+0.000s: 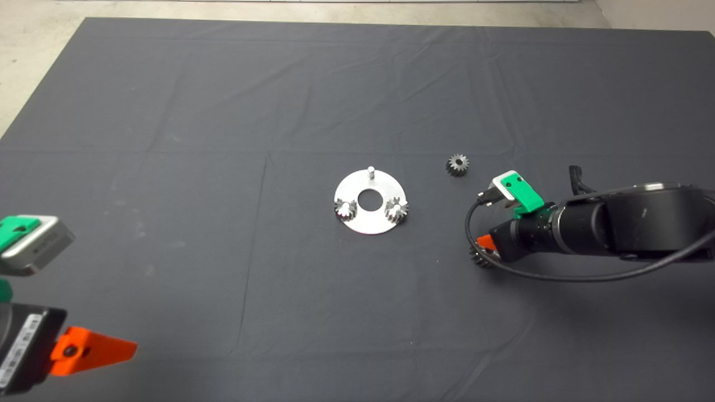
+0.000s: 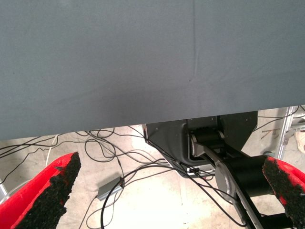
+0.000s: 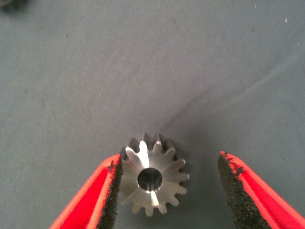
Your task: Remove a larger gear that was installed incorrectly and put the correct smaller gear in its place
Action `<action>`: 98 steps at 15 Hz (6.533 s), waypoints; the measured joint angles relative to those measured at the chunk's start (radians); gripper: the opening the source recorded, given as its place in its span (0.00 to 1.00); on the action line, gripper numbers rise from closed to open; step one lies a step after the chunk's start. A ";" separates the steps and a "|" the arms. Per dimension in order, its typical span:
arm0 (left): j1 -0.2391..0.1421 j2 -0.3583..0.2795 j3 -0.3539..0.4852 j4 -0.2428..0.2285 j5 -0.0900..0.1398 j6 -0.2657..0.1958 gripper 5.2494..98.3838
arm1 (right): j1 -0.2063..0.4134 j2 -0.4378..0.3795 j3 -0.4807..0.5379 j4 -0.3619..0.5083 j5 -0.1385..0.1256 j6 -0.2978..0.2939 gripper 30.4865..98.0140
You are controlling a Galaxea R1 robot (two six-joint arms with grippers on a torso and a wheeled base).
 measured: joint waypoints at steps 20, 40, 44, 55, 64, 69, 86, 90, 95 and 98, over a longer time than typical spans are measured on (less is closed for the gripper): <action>0.013 0.000 0.001 0.000 0.000 0.000 1.00 | 0.125 0.128 -0.324 -0.008 0.014 0.124 0.84; 0.037 0.003 0.001 0.000 0.000 0.000 1.00 | 0.058 0.192 -0.470 -0.111 0.136 0.143 0.99; 0.039 0.003 0.001 0.000 0.000 0.000 1.00 | 0.058 0.194 -0.470 -0.131 0.149 0.142 0.96; 0.042 0.003 0.001 0.000 0.000 0.000 1.00 | 0.057 0.215 -0.497 -0.141 0.169 0.142 0.73; 0.044 0.002 0.001 0.000 0.000 0.000 1.00 | 0.050 0.253 -0.552 -0.150 0.172 0.143 0.59; 0.044 0.002 0.001 0.000 0.000 0.000 1.00 | 0.050 0.251 -0.552 -0.151 0.172 0.143 0.51; 0.044 0.002 0.001 0.000 0.000 0.000 1.00 | 0.027 0.244 -0.526 -0.157 0.166 0.145 0.19; 0.044 0.003 0.001 0.000 0.000 0.000 1.00 | 0.027 0.244 -0.524 -0.157 0.163 0.145 0.16; 0.044 0.003 0.001 0.000 0.000 0.000 1.00 | 0.027 0.237 -0.492 -0.156 0.159 0.145 0.15; 0.044 0.003 0.001 0.000 0.000 0.000 1.00 | 0.033 0.249 -0.432 -0.154 0.158 0.145 0.15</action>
